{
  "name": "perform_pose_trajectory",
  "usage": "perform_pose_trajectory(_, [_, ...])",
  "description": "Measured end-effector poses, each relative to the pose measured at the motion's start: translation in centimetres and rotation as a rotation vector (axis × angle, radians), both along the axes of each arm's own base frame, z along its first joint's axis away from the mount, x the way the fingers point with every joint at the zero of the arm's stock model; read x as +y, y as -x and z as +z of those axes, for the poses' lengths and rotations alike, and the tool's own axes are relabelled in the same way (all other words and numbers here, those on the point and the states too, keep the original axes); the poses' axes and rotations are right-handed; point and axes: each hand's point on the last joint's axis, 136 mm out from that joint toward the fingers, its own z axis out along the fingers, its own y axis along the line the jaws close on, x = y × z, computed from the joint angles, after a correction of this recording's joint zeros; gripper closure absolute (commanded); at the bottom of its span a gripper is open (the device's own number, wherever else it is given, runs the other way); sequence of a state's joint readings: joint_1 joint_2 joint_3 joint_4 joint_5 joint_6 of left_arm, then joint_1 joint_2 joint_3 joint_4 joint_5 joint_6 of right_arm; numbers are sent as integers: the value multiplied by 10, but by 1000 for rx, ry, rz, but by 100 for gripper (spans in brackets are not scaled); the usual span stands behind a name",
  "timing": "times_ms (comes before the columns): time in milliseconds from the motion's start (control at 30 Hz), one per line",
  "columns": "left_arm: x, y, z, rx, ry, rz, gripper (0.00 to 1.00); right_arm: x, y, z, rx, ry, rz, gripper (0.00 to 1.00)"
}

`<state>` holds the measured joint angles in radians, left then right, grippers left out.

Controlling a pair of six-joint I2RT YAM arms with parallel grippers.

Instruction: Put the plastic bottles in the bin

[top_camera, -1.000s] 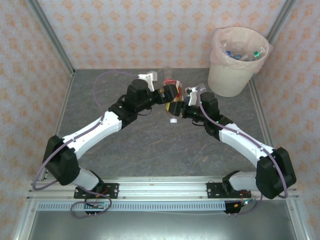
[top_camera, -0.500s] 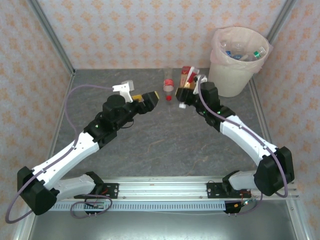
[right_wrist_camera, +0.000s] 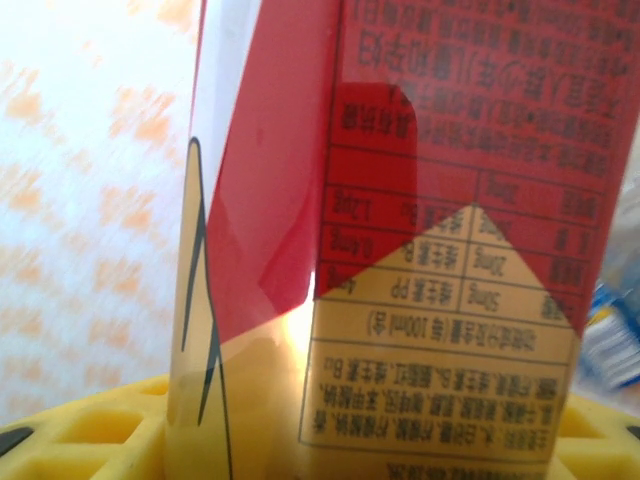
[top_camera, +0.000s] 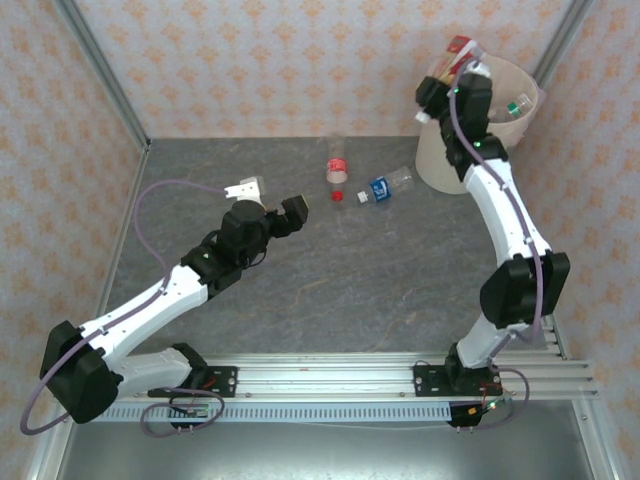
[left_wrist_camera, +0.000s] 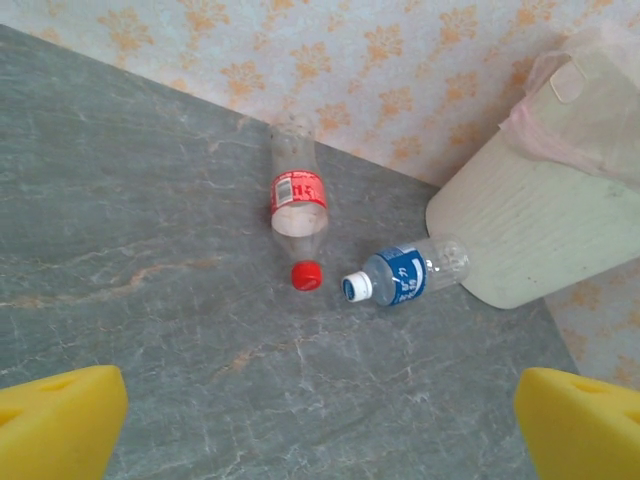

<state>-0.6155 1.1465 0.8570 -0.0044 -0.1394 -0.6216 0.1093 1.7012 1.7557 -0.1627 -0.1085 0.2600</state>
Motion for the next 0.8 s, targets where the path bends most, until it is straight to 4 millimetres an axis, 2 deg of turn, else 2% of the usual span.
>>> perform_pose_trajectory(133, [-1,-3,-1,-6,-11,4,0,-49,-30,8,-3,-61,-100,42])
perform_pose_trajectory(267, [-2,-5,-7,4,-22,2,0,-82,-57,16,-8,-127,-192,39])
perform_pose_trajectory(367, [-3,-7,-10,9,-26,2,0,-104,-76,13,-12,-185,-268,36])
perform_pose_trajectory(433, [-4,-7,-12,12,-31,-1,0,-116,-89,6,-15,-226,-318,29])
perform_pose_trajectory(500, [-5,-8,-14,16,-34,-6,0,-126,-98,-2,-14,-260,-359,12])
perform_pose_trajectory(567, [-7,-8,-16,19,-35,-12,0,-131,-104,-13,-5,-291,-391,1])
perform_pose_trajectory(667, [-11,-10,-18,20,-40,-33,0,-133,-105,-27,27,-321,-412,1])
perform_pose_trajectory(800, [-17,-11,-27,37,-56,-60,0,-130,-101,-22,28,-321,-406,1])
